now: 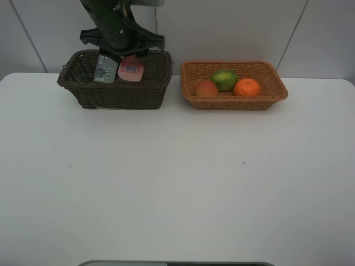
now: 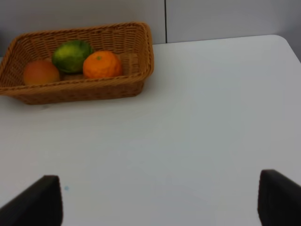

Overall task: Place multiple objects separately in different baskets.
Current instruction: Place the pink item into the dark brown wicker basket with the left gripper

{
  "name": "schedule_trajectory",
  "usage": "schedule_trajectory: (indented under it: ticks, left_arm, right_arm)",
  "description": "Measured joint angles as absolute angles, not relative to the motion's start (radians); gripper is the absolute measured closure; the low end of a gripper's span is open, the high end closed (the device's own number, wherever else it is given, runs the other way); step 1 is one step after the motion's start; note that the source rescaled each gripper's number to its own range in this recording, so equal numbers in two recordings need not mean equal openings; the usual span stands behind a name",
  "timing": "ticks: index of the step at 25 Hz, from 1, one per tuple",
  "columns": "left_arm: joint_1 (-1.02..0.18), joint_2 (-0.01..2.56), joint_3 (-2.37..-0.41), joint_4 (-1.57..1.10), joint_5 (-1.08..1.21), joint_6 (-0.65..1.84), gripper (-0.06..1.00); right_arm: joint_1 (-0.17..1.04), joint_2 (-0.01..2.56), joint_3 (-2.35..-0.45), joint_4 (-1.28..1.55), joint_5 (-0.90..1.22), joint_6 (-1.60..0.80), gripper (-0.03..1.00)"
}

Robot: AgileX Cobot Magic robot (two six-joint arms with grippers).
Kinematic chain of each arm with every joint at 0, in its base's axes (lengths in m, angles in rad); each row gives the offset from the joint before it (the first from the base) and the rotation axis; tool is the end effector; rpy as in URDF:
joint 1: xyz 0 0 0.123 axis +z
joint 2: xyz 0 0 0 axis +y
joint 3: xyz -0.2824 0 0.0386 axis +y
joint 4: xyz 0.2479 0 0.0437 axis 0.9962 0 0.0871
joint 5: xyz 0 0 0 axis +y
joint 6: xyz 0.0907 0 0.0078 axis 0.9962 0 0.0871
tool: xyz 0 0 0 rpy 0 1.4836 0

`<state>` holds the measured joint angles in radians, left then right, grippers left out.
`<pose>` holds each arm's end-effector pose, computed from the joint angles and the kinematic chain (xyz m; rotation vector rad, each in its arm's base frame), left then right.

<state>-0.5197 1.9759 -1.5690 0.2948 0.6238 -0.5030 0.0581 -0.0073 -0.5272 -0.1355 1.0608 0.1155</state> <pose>0.3946 -0.2079 0.2378 0.2486 2.4661 -0.1209 -0.0091 -0.0113 0.2852 0.0665 2.0020 -0.0499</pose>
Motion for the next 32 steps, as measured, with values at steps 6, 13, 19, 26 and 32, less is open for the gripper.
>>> schedule_trajectory:
  ticks: [6,13,19,26,32]
  left_arm:
    - [-0.495,2.044,-1.580,0.331,0.354,-0.501,0.94]
    - [-0.473,2.130,-1.580,0.350,0.151,-0.501,0.94]
    - [-0.454,2.197,-1.580,0.353,0.142,-0.501,0.94]
    - [-0.450,2.219,-1.580,0.353,0.157,-0.501,0.94]
    - [-0.442,2.219,-1.580,0.353,0.156,-0.501,0.94]
  right_arm:
    - [0.058,-0.007,-0.524,-0.135,1.061,0.115,0.06]
    - [0.058,-0.007,-0.524,-0.135,1.061,0.115,0.06]
    - [0.058,-0.007,-0.524,-0.135,1.061,0.115,0.06]
    - [0.058,-0.007,-0.524,-0.135,1.061,0.115,0.06]
    - [0.058,-0.007,-0.524,-0.135,1.061,0.115,0.06]
